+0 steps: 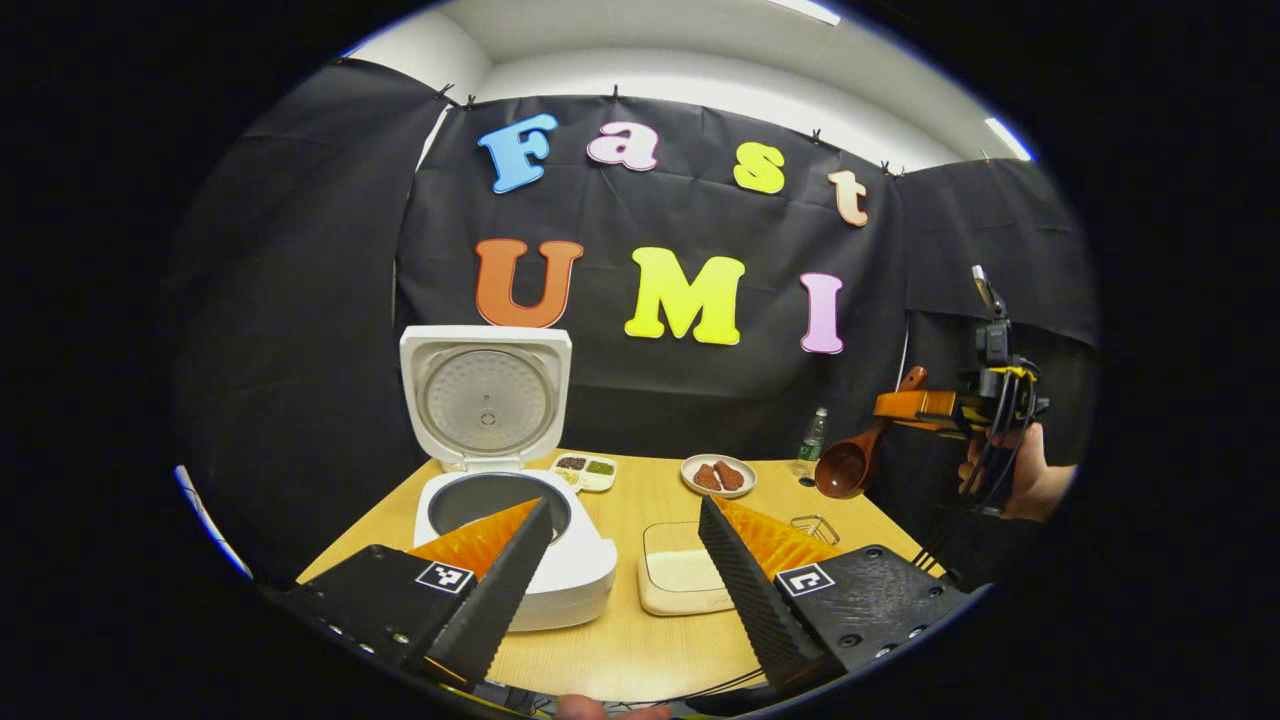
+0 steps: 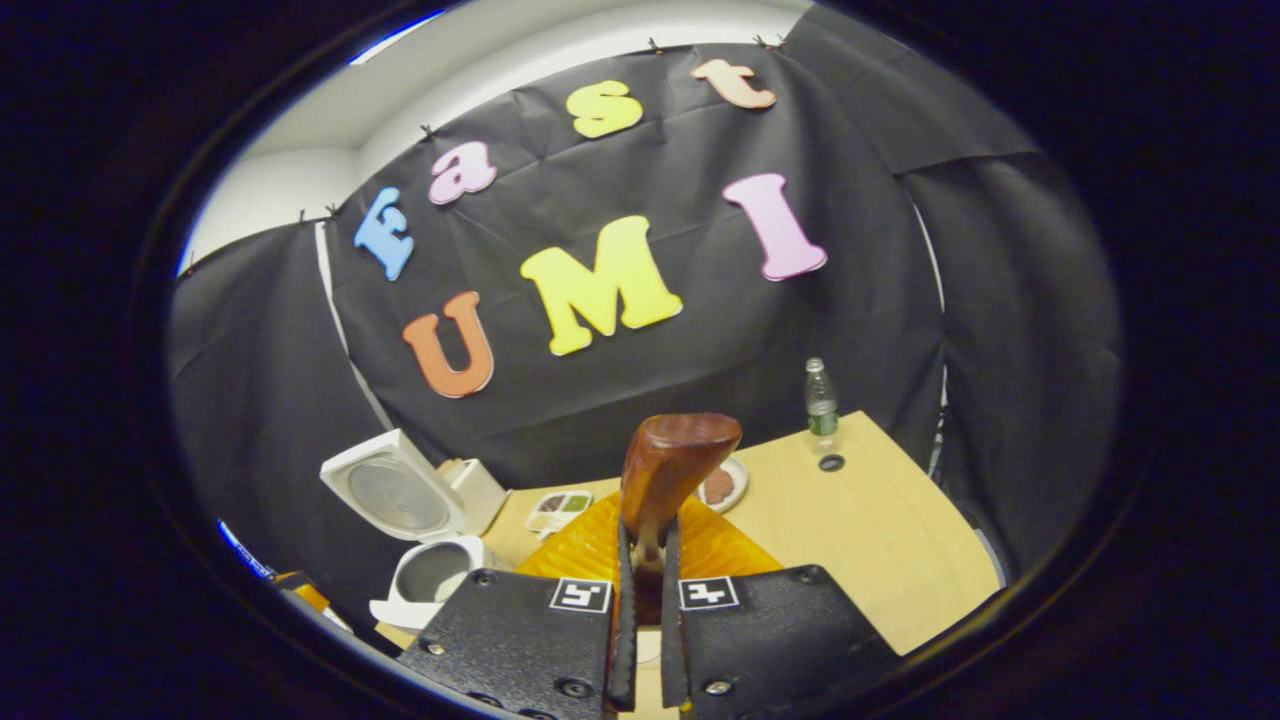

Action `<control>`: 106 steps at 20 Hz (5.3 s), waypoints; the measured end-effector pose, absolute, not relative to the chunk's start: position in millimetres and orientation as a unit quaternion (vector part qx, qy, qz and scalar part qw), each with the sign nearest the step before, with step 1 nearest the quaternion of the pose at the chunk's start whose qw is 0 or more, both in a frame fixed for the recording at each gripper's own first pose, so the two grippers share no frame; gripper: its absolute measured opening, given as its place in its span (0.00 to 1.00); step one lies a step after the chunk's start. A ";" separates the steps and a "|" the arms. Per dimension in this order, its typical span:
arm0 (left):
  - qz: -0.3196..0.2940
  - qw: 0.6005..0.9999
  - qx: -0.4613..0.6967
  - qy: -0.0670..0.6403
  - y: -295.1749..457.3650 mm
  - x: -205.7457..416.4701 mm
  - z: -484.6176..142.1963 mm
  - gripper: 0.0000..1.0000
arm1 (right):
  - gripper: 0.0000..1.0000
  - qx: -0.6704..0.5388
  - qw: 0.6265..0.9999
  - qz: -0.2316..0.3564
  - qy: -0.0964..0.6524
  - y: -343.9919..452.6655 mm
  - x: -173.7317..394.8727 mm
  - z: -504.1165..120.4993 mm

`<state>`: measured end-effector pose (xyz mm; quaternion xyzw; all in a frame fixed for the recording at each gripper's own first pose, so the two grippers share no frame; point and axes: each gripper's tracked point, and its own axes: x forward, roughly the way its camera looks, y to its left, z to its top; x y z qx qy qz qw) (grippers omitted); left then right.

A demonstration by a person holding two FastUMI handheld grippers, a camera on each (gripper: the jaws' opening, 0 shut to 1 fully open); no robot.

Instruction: Close the left gripper, press the button to open the rice cooker; take a wooden spoon from the chopstick holder with the right hand, scoop a spoonful of rice and pour it into the rice cooker, then put the wooden spoon back into the chopstick holder.

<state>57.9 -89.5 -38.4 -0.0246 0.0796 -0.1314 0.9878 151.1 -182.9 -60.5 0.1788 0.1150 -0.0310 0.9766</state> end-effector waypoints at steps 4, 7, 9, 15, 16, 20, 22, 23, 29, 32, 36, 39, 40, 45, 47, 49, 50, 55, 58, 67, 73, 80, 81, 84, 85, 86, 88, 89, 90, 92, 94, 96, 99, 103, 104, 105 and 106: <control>-0.120 0.989 -0.029 0.086 -99.3 72.0 -33.5 0.94 | 0.11 0.195 0.969 -0.070 0.135 -218.4 173.7 -111.5; -0.114 0.988 -0.029 0.095 -101.3 79.8 -32.9 0.94 | 0.12 0.202 0.964 -0.082 0.153 -229.8 191.9 -148.2; -0.104 0.989 -0.021 0.099 -97.4 84.5 -31.5 0.94 | 0.12 0.202 0.961 -0.089 0.166 -235.2 203.9 -171.8; -0.077 0.990 0.006 0.118 -88.7 100.5 -27.8 0.94 | 0.14 0.199 0.954 -0.096 0.201 -241.7 213.4 -230.8; -0.072 0.990 0.011 0.118 -87.1 103.7 -26.4 0.94 | 0.12 0.199 0.954 -0.095 0.204 -246.8 214.3 -239.6; -0.072 0.989 0.017 0.127 -92.8 116.2 -25.5 0.94 | 0.12 0.212 0.949 -0.094 0.212 -241.7 225.3 -260.8; -0.074 0.988 0.015 0.136 -96.6 118.6 -29.1 0.94 | 0.12 0.213 0.951 -0.088 0.205 -239.7 229.7 -260.9; -0.076 0.987 0.014 0.139 -99.4 119.3 -30.8 0.94 | 0.12 0.211 0.952 -0.085 0.204 -241.6 227.5 -263.2; -0.090 0.987 0.014 0.132 -109.7 124.1 -25.0 0.94 | 0.46 0.185 0.959 -0.075 0.202 -242.9 228.1 -258.2; -0.095 0.988 0.006 0.123 -111.2 127.3 -20.2 0.94 | 0.65 0.162 0.963 -0.088 0.194 -252.6 219.4 -242.9; -0.102 0.989 -0.003 0.110 -106.8 129.5 -15.9 0.94 | 0.82 0.155 0.968 -0.099 0.173 -261.8 200.6 -212.4; -0.099 0.991 -0.003 0.094 -94.8 137.4 -8.1 0.94 | 0.85 0.129 0.974 -0.126 0.139 -270.0 185.3 -176.6; -0.094 0.991 -0.005 0.092 -88.7 140.6 -5.7 0.94 | 0.85 0.117 0.976 -0.133 0.130 -271.9 177.0 -163.5; -0.069 0.996 0.011 0.048 -56.2 163.6 33.4 0.94 | 0.96 0.047 0.988 -0.130 0.070 -252.1 135.4 -91.8; -0.056 0.998 0.025 0.026 -42.5 179.6 60.8 0.94 | 0.98 0.031 0.991 -0.123 0.042 -237.9 121.3 -63.9; -0.034 0.999 0.033 0.009 -26.3 198.7 84.2 0.94 | 0.98 0.021 0.992 -0.125 0.021 -227.3 109.5 -44.3; -0.025 0.999 0.029 0.007 -19.8 209.9 89.9 0.95 | 0.96 0.018 0.992 -0.120 0.014 -219.4 104.8 -37.2; 0.000 0.999 -0.001 0.047 1.0 272.9 91.2 0.94 | 0.96 0.013 0.994 -0.109 0.007 -208.4 91.4 -31.9; 0.020 0.997 -0.012 0.073 18.4 308.8 81.0 0.95 | 0.99 0.017 0.994 -0.109 0.025 -209.4 91.0 -43.6; 0.053 0.986 -0.052 0.146 67.0 391.3 33.1 0.94 | 0.99 0.049 0.991 -0.108 0.060 -203.2 103.0 -67.2; 0.060 0.978 -0.035 0.196 63.6 379.4 10.3 0.97 | 0.96 0.046 0.993 -0.088 0.065 -182.5 120.1 -65.3; 0.033 0.973 -0.045 0.223 28.7 302.5 -13.4 0.97 | 0.98 0.031 0.996 -0.045 0.075 -144.3 120.8 -72.7; 0.030 0.971 -0.057 0.231 22.3 286.5 -20.6 0.96 | 0.99 0.032 0.996 -0.040 0.077 -140.3 117.7 -75.3; 0.016 0.963 -0.070 0.260 2.4 243.2 -47.6 0.96 | 0.98 0.034 0.995 -0.028 0.087 -128.1 106.9 -85.2; 0.013 0.960 -0.069 0.271 -2.6 231.9 -59.2 0.96 | 0.97 0.034 0.995 -0.023 0.093 -122.8 103.0 -91.1; 0.011 0.958 -0.065 0.280 -3.9 223.2 -69.2 0.96 | 0.98 0.034 0.994 -0.019 0.098 -119.2 99.8 -95.8; 0.013 0.951 -0.069 0.301 -7.4 209.7 -91.0 0.96 | 0.99 0.032 0.994 -0.015 0.106 -113.9 95.0 -100.9; 0.015 0.947 -0.073 0.313 -8.7 207.5 -100.8 0.96 | 0.99 0.032 0.993 -0.015 0.109 -113.8 92.2 -102.9; 0.017 0.943 -0.077 0.322 -10.6 202.1 -110.6 0.96 | 0.98 0.034 0.993 -0.014 0.109 -112.8 90.0 -102.8; 0.017 0.936 -0.076 0.342 -11.5 191.9 -128.8 0.96 | 0.98 0.034 0.993 -0.014 0.110 -113.5 88.5 -103.4; 0.019 0.929 -0.073 0.361 -10.8 186.5 -145.7 0.97 | 0.96 0.033 0.993 -0.017 0.111 -119.0 87.3 -103.7; 0.026 0.922 -0.078 0.379 -10.3 183.8 -160.6 0.97 | 0.98 0.037 0.993 -0.022 0.111 -124.7 87.4 -103.5; 0.037 0.913 -0.089 0.397 -11.0 181.2 -174.7 0.96 | 0.98 0.042 0.992 -0.027 0.116 -131.4 88.4 -107.6; 0.053 0.898 -0.107 0.423 -12.0 175.2 -193.8 0.96 | 0.98 0.046 0.991 -0.029 0.124 -138.9 89.7 -113.6; 0.055 0.902 -0.105 0.415 -11.2 178.8 -192.1 0.96 | 0.99 0.050 0.990 -0.029 0.125 -140.3 91.0 -114.1; 0.056 0.899 -0.105 0.422 -11.1 178.6 -195.0 0.96 | 0.99 0.054 0.990 -0.031 0.125 -141.7 92.3 -113.7; 0.056 0.898 -0.110 0.422 -12.7 178.8 -195.2 0.95 | 0.99 0.057 0.990 -0.031 0.125 -142.5 94.2 -113.2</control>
